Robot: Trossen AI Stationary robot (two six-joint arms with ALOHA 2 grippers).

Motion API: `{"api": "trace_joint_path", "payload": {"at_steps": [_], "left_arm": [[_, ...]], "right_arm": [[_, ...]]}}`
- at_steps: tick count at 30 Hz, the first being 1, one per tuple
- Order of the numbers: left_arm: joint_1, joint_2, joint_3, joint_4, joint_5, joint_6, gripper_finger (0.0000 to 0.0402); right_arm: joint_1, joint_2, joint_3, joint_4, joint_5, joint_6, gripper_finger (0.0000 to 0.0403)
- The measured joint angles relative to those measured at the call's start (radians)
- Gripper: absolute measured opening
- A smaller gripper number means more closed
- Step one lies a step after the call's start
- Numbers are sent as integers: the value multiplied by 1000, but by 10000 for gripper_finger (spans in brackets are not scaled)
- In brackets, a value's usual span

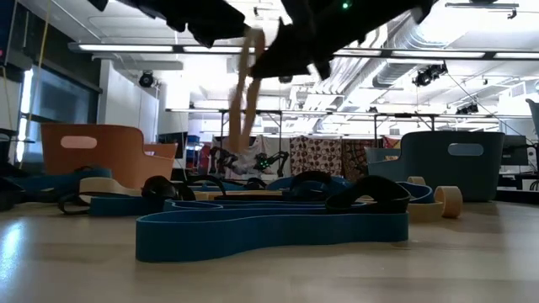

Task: Sort rubber bands into baskets
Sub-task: Put the white rubber band into the blue bin

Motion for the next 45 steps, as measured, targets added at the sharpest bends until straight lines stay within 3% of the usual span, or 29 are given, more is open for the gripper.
{"api": "trace_joint_path", "payload": {"at_steps": [8, 16, 23, 33, 45], "left_arm": [[21, -51, -154, 250, 47, -64, 155], [41, -130, -257, 353, 78, -96, 156], [58, -196, -306, 356, 80, -116, 154], [74, -258, -326, 323, 78, -122, 154], [73, -274, -325, 212, 72, -120, 154]], "right_arm": [[-14, -168, 0, -291, 148, 54, 1], [-81, -369, 0, -644, 340, 157, 0], [-216, -478, 0, -959, 425, 275, 0], [-449, -463, 0, -1198, 404, 364, 0], [-661, -454, -212, -1069, 201, 334, 0]]}}
